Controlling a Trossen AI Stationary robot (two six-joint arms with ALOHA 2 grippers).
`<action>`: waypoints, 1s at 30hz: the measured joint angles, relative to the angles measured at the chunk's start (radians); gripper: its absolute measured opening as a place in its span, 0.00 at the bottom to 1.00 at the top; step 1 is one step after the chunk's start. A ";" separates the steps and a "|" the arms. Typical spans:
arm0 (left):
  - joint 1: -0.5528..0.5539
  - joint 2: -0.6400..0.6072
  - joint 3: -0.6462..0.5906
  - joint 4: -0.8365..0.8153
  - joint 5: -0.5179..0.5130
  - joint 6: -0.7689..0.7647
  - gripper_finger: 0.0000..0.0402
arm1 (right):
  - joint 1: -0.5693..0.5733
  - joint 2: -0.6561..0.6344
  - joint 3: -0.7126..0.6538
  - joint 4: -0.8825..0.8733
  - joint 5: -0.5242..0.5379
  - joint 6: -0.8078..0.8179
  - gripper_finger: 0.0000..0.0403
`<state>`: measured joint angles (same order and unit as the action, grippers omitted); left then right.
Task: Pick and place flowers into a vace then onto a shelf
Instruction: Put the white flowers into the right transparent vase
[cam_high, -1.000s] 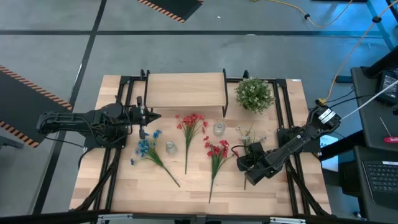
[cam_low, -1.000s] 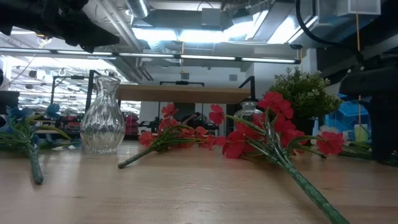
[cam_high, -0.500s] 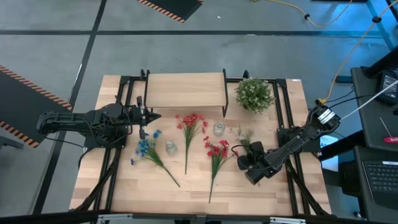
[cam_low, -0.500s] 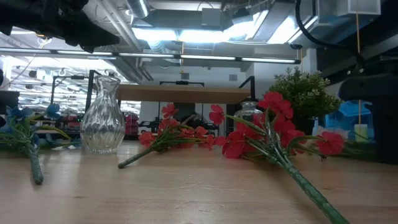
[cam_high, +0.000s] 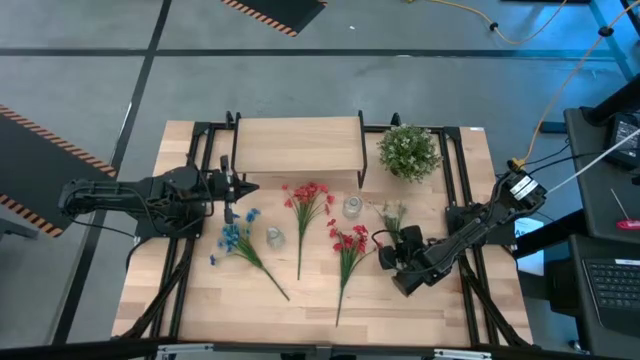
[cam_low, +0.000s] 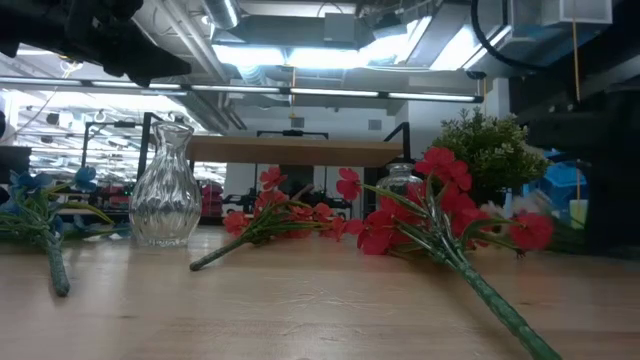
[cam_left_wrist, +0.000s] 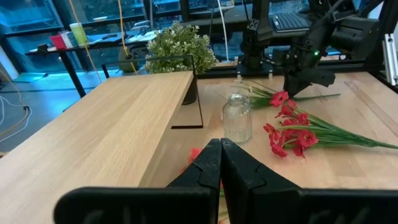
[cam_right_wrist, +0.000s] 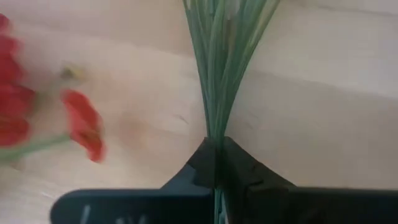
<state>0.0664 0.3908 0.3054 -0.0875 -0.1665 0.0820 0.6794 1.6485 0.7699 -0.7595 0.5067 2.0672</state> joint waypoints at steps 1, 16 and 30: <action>0.000 0.000 0.000 0.000 0.000 0.000 0.01 | 0.006 -0.006 0.001 -0.012 0.017 0.005 0.01; 0.000 0.000 0.000 0.008 0.000 0.016 0.01 | 0.039 -0.137 0.002 -0.086 0.081 -0.030 0.00; 0.000 0.000 0.000 0.056 -0.004 0.020 0.01 | 0.118 -0.282 0.004 -0.166 0.187 -0.060 0.00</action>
<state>0.0664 0.3910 0.3054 -0.0316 -0.1707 0.1020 0.7972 1.3662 0.7734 -0.9259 0.6936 2.0077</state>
